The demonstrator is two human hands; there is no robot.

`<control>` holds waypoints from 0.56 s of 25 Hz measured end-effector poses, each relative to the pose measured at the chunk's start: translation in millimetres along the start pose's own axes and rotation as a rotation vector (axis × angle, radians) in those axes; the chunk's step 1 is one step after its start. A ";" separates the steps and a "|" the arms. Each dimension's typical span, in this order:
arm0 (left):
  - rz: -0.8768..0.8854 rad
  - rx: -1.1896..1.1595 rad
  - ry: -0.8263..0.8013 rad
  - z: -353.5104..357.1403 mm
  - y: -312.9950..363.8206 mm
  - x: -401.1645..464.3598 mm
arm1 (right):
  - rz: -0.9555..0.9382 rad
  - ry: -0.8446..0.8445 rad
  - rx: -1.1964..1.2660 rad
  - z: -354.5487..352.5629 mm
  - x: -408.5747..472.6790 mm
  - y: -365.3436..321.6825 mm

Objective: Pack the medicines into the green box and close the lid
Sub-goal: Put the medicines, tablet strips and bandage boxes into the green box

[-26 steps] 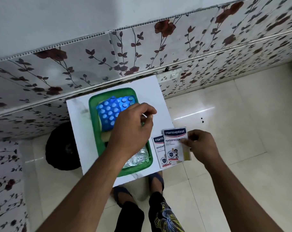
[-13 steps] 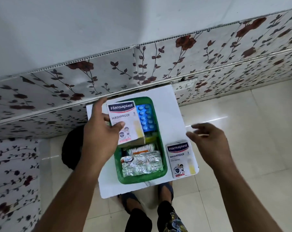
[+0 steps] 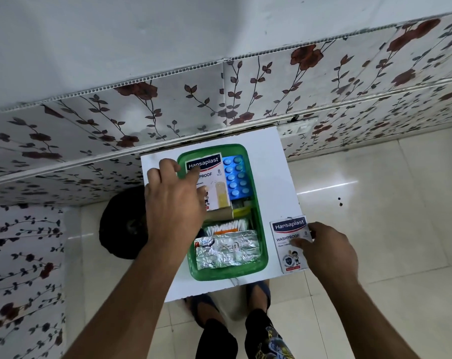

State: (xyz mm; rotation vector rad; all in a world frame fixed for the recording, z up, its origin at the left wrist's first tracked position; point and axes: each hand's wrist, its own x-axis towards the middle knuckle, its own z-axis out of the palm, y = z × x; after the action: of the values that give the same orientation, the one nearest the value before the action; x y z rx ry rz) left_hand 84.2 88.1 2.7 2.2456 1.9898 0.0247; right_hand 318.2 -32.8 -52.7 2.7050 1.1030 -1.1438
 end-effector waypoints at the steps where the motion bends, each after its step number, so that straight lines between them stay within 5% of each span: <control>1: 0.030 0.004 0.000 1.5 -1.7 0.0 | 0.002 0.023 -0.006 -2.4 -1.2 0.1; 4: 0.064 -0.043 0.014 0.9 -8.1 0.5 | 0.002 0.175 0.092 -31.3 -11.6 -5.3; 6: -0.020 -0.197 0.070 -1.4 -17.9 -1.4 | -0.051 0.278 0.402 -64.5 -28.1 -20.6; 9: -0.185 -0.444 0.137 -1.8 -39.2 -10.0 | -0.210 0.134 0.817 -86.4 -59.6 -71.8; 14: -0.278 -0.522 0.076 4.4 -56.7 -23.8 | -0.305 -0.129 0.389 -21.3 -65.8 -125.2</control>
State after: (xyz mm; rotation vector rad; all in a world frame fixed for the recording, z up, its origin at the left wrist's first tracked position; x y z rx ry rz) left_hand 25.8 70.6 -6.3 1.6587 2.0164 0.5380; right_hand 223.4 27.2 36.0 2.7348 1.4427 -1.7164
